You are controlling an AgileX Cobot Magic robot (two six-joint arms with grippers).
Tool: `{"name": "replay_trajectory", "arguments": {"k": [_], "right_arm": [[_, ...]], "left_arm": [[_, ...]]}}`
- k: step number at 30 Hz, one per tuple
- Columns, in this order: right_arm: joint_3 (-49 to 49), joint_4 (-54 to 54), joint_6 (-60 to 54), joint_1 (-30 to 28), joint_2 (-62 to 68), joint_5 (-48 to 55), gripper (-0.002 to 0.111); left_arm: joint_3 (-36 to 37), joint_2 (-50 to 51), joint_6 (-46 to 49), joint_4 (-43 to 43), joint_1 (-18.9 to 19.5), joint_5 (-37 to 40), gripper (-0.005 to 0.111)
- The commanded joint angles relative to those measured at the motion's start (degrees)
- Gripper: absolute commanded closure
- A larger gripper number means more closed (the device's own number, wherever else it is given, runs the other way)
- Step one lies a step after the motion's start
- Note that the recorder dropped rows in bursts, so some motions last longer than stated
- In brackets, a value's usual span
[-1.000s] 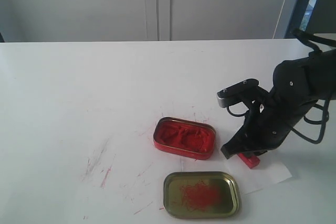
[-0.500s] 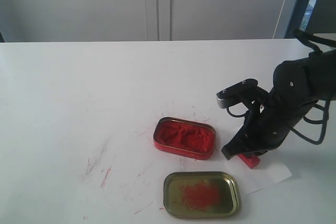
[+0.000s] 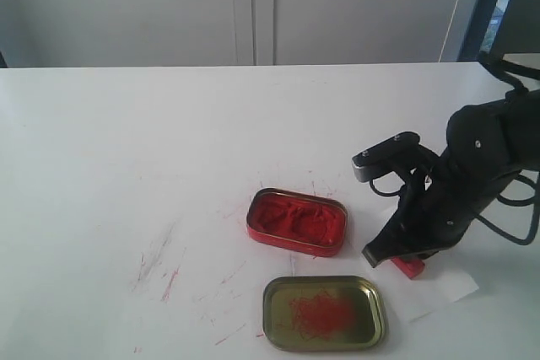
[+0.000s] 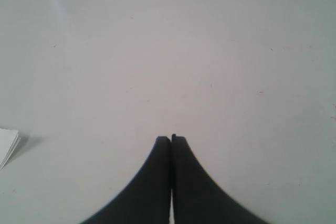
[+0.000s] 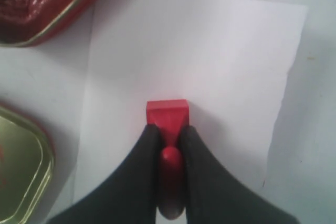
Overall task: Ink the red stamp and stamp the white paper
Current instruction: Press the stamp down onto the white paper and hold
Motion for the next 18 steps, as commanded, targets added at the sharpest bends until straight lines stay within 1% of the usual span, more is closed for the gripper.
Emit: {"name": "replay_trajectory", "arguments": {"k": [1,18], "right_arm": [[0.62,-0.59,0.55,-0.09,-2.00,1.19,0.108],[0.62,-0.26,0.55,-0.09,-2.83,-3.04,0.108]], "left_arm": [[0.23,-0.19,0.00,-0.52,-0.04,0.19,0.107],[0.23,-0.19,0.00,-0.52,-0.04,0.19,0.107]]}}
